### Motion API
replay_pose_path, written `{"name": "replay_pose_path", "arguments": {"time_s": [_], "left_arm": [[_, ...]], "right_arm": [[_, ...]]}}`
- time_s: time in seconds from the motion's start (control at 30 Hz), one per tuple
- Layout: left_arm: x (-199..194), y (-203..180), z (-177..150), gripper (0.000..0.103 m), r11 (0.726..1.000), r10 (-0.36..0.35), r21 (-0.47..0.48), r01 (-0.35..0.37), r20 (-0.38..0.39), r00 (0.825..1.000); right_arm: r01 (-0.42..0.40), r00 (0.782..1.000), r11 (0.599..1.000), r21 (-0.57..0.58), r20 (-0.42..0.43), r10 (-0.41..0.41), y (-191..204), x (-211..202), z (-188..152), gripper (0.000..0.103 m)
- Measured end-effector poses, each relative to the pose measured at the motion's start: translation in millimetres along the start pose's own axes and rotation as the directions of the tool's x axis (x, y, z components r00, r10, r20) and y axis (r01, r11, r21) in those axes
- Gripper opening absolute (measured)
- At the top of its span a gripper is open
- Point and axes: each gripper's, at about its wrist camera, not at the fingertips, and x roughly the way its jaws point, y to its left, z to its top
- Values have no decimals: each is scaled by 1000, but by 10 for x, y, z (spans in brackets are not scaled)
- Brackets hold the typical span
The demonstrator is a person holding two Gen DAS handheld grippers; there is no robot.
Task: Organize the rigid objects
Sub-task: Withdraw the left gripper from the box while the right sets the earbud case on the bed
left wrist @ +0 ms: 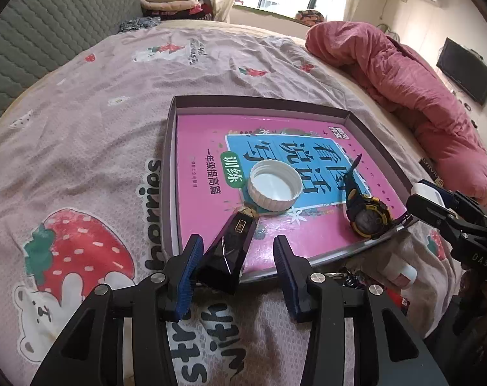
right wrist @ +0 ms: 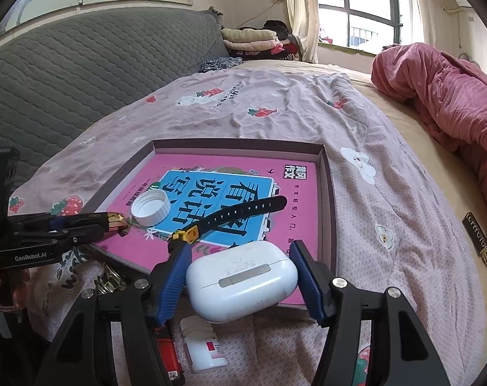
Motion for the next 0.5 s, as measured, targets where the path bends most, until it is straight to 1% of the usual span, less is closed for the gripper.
{"name": "replay_pose_path", "arguments": {"time_s": [0.3, 0.5], "left_arm": [[-94, 80, -36, 46, 1000, 1, -26, -1, 14, 1000], [-122, 55, -44, 47, 1000, 14, -20, -14, 15, 1000]], "right_arm": [[4, 1000, 1000, -12, 6, -4, 73, -66, 11, 63], [4, 1000, 1000, -14, 19, -4, 93, -141, 20, 63]]}}
